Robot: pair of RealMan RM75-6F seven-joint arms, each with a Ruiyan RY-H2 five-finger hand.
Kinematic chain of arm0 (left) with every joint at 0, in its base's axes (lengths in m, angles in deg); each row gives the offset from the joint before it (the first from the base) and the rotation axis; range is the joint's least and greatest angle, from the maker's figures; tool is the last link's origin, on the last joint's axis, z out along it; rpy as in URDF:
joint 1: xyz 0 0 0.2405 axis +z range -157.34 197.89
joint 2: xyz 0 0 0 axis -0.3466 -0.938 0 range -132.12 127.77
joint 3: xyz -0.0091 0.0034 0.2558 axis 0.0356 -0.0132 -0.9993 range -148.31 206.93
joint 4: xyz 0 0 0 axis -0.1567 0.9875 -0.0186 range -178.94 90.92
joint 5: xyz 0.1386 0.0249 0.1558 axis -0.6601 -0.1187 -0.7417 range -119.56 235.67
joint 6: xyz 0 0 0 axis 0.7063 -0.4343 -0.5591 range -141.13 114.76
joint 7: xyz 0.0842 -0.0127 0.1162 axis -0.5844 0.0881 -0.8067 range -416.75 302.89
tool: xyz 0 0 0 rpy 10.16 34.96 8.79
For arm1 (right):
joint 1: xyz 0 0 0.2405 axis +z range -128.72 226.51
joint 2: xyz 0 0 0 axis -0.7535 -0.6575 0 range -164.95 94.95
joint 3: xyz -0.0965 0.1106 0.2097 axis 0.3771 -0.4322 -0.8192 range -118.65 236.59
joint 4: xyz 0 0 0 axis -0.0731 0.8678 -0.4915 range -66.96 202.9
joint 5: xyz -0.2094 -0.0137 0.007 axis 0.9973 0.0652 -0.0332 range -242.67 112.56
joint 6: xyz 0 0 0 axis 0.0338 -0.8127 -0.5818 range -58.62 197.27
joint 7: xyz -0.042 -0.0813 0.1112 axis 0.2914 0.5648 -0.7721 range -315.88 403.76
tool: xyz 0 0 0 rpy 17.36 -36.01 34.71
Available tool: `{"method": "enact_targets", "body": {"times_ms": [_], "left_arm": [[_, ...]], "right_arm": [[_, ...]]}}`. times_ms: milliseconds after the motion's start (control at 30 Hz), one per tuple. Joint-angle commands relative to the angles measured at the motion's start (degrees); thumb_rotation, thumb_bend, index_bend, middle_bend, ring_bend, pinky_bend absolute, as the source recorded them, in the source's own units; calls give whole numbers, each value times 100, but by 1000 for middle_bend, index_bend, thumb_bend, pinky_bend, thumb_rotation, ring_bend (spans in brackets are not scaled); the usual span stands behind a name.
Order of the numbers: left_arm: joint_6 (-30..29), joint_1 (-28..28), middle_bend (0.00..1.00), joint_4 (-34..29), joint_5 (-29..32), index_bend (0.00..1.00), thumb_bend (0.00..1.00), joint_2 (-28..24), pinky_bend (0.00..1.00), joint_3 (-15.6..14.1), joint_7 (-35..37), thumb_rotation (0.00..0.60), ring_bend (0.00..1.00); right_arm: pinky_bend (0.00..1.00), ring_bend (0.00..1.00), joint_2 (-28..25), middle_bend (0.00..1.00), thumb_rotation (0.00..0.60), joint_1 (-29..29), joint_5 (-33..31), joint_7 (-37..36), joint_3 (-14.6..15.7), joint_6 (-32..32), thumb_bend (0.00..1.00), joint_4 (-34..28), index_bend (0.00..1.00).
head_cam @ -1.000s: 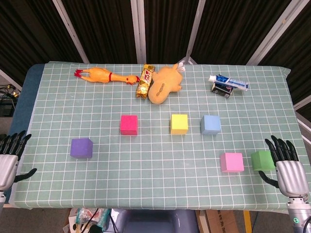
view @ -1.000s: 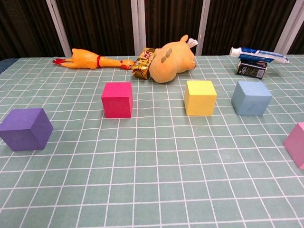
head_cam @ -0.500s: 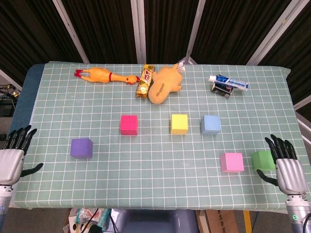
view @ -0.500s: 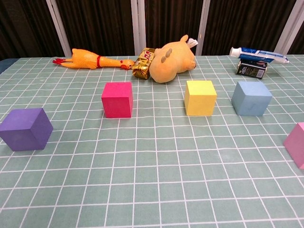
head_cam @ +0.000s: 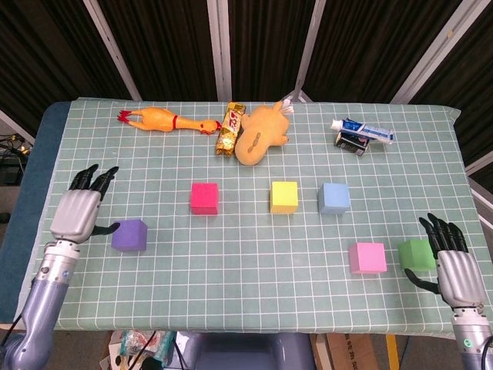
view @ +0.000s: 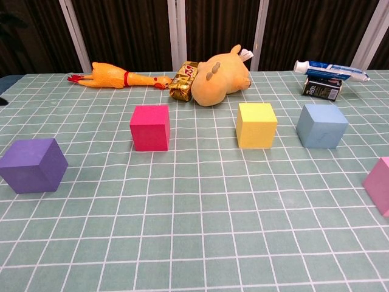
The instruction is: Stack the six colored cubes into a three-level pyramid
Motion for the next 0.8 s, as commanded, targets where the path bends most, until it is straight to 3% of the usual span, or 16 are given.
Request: {"method": "enact_targets", "body": {"times_ms": [33,300,600,800], "left_arm": [[259,-809,206,-140,1047,1,104,382,94,418,-899,600,1],[186,-1947,228,268,2722,9,151,1042,95,651,-1888,600,16],[152,-2881,249,1073,3700,9,156,1724,98,806,-2347,600,17],[193,-3266,252,1607,4073,9,156,2083,99,754,-2406,600,17]], "right_arm": [[0,0,-20,0,600,5,-34,-46,-1,37,214,-27,0],[0,0,-72,0,600,21,-105,-162,-5,129,214,-100,0],[0,0,-103,0,600,44,-207,-278,-24,233,214,-151,0],[0,0,-109,0,600,64,-264,-322,-37,295,214,-172,0]]}}
